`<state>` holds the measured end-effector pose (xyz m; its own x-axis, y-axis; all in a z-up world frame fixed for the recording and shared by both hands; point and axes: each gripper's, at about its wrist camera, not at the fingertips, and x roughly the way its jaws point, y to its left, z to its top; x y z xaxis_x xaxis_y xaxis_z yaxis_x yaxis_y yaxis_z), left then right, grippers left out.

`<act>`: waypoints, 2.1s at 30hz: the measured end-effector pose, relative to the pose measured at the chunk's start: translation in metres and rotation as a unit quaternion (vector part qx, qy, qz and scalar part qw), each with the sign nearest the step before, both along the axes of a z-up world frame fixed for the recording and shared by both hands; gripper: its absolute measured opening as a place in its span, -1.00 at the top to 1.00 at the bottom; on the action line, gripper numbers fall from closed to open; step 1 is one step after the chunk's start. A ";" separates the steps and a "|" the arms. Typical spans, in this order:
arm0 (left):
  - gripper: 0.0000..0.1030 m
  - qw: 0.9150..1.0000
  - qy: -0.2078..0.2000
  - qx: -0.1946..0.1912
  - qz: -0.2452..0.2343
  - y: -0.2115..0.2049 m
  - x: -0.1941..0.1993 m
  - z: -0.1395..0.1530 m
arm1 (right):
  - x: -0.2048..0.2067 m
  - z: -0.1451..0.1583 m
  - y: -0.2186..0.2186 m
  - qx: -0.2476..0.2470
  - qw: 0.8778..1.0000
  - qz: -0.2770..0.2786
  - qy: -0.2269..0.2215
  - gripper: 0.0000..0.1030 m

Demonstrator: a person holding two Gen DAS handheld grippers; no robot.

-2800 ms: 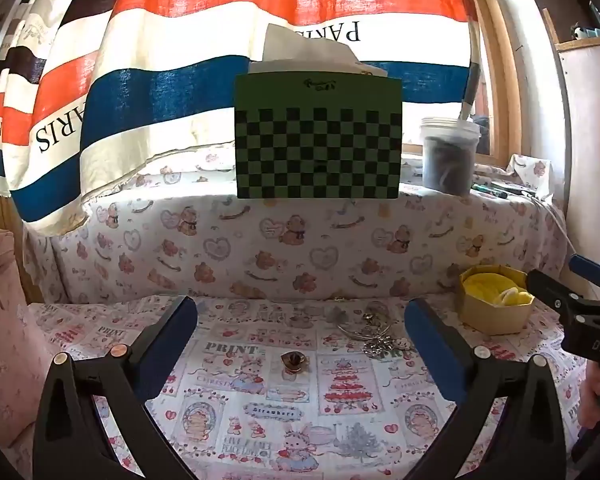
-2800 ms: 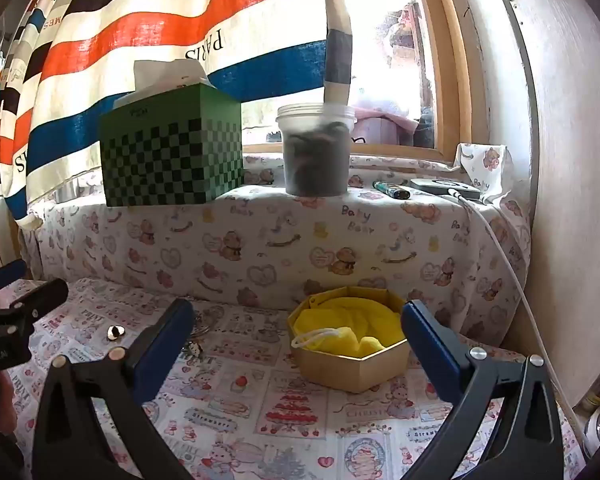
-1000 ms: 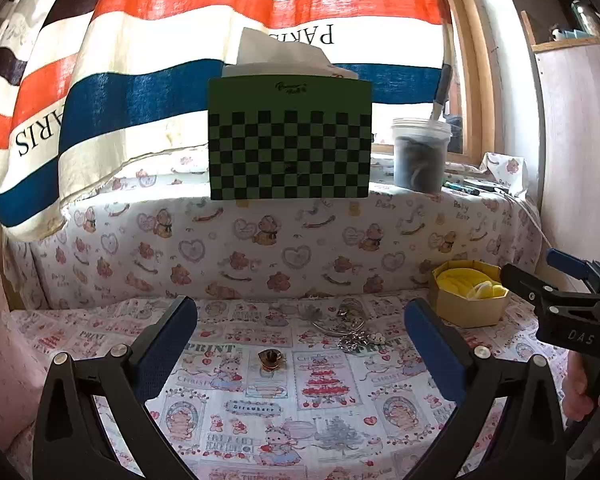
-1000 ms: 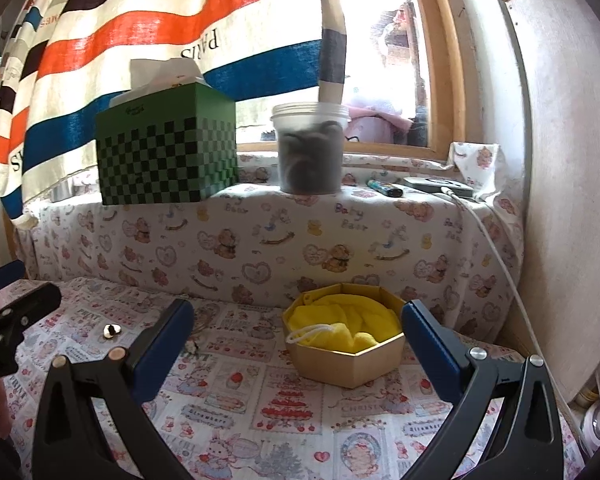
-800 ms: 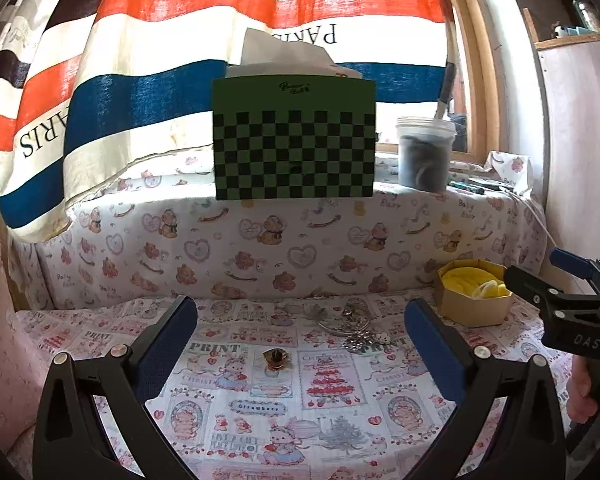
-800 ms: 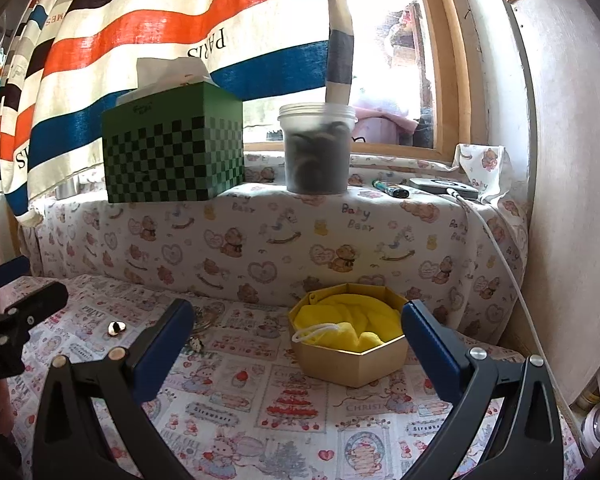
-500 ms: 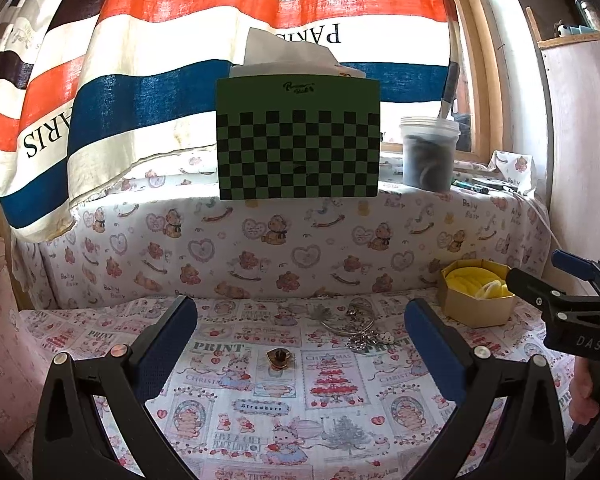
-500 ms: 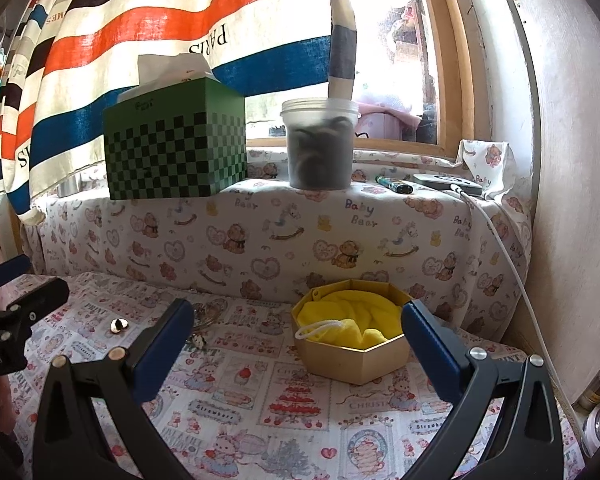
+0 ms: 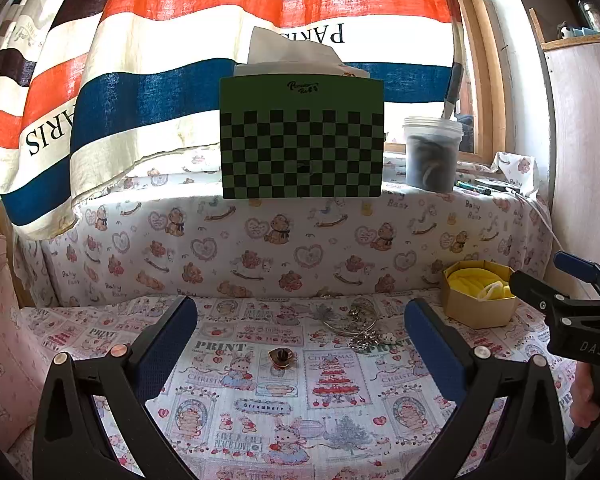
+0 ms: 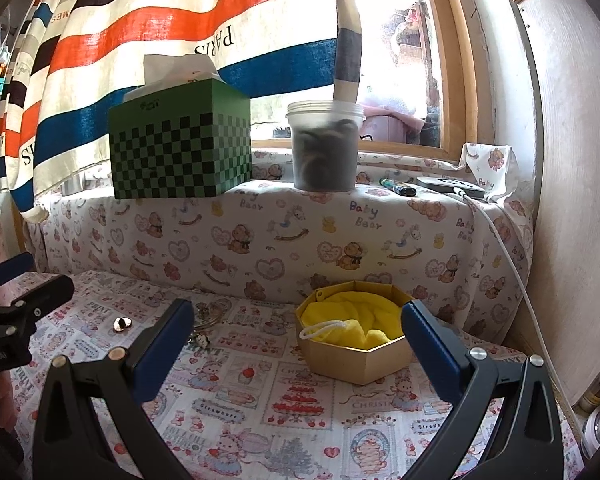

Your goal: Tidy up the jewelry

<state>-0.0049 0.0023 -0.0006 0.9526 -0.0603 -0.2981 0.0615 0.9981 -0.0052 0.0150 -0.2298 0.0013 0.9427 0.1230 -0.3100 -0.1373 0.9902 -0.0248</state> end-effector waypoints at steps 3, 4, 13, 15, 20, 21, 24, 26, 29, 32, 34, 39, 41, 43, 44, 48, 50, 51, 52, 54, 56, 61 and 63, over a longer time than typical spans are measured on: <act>-0.99 1.000 0.000 0.001 0.001 0.000 0.000 0.000 | 0.000 0.000 0.000 -0.001 1.000 -0.001 0.000 -1.00; -0.99 1.000 0.001 0.001 0.001 0.000 0.000 0.000 | 0.000 0.000 0.000 -0.001 1.000 0.000 0.000 -1.00; -0.99 1.000 0.001 0.002 0.001 0.000 0.000 0.000 | 0.000 0.000 0.000 -0.001 1.000 -0.002 0.000 -1.00; -1.00 1.000 0.001 0.002 0.001 0.000 0.000 0.000 | 0.000 0.000 0.000 -0.001 1.000 -0.003 0.000 -1.00; -0.99 1.000 0.001 0.001 0.001 0.000 0.001 0.000 | 0.001 0.000 0.000 -0.001 1.000 -0.002 0.000 -1.00; -0.99 1.000 0.001 0.002 0.001 0.000 0.001 0.000 | 0.001 0.000 0.000 -0.001 1.000 -0.002 0.001 -1.00; -0.99 1.000 0.001 0.002 0.000 0.000 0.001 0.000 | 0.001 0.000 0.000 -0.001 1.000 -0.002 0.000 -1.00; -0.99 1.000 0.001 0.002 0.000 0.000 0.001 0.000 | 0.001 0.000 0.000 -0.001 1.000 -0.002 0.001 -1.00; -0.99 1.000 -0.003 0.001 -0.006 -0.001 -0.001 0.000 | 0.001 -0.001 0.000 -0.003 1.000 -0.008 0.002 -1.00; -0.99 1.000 0.000 0.007 -0.010 -0.005 0.000 -0.001 | 0.005 -0.002 0.000 -0.006 1.000 -0.013 0.010 -1.00; -0.99 1.000 0.007 0.007 -0.006 -0.005 0.003 -0.001 | 0.006 -0.002 -0.001 -0.004 1.000 -0.011 0.013 -1.00; -0.99 1.000 0.003 0.002 0.004 -0.002 0.002 -0.001 | 0.005 -0.002 -0.001 -0.002 1.000 0.004 0.013 -1.00; -0.99 1.000 0.008 0.000 -0.001 -0.002 0.004 -0.001 | 0.005 -0.002 0.000 -0.006 1.000 -0.003 0.015 -1.00; -0.99 1.000 0.007 0.000 -0.005 -0.004 0.004 -0.001 | 0.004 -0.002 -0.001 -0.005 1.000 -0.003 0.015 -1.00; -0.99 1.000 0.002 0.000 -0.009 -0.006 0.002 -0.001 | 0.004 -0.003 0.000 -0.005 1.000 -0.004 0.014 -1.00; -0.82 1.000 0.005 -0.005 -0.013 -0.006 0.003 0.000 | 0.001 -0.001 -0.005 0.006 1.000 -0.017 0.004 -1.00; -0.54 0.999 0.014 -0.018 -0.024 -0.002 0.007 -0.001 | 0.000 -0.001 -0.007 0.010 1.000 -0.026 0.001 -1.00; -0.37 0.999 0.027 -0.019 -0.029 0.000 0.011 -0.001 | 0.000 -0.001 -0.008 0.010 1.000 -0.028 0.001 -1.00; -0.31 0.999 0.043 -0.014 -0.029 0.000 0.017 -0.001 | 0.000 -0.001 -0.008 0.011 1.000 -0.026 0.003 -1.00; -0.01 0.996 0.091 -0.012 -0.022 0.004 0.033 -0.001 | 0.002 -0.001 -0.008 0.012 1.000 -0.022 0.007 -1.00; 0.16 0.989 0.149 -0.015 -0.011 0.009 0.051 -0.001 | 0.002 0.000 -0.009 0.013 0.999 -0.032 0.005 -1.00; 0.57 0.950 0.306 -0.045 -0.040 0.014 0.109 -0.005 | 0.003 0.000 -0.005 0.007 1.000 -0.009 0.010 -1.00; 0.61 0.945 0.323 -0.048 -0.026 0.016 0.121 -0.004 | 0.001 0.000 -0.005 0.010 1.000 -0.005 0.004 -0.93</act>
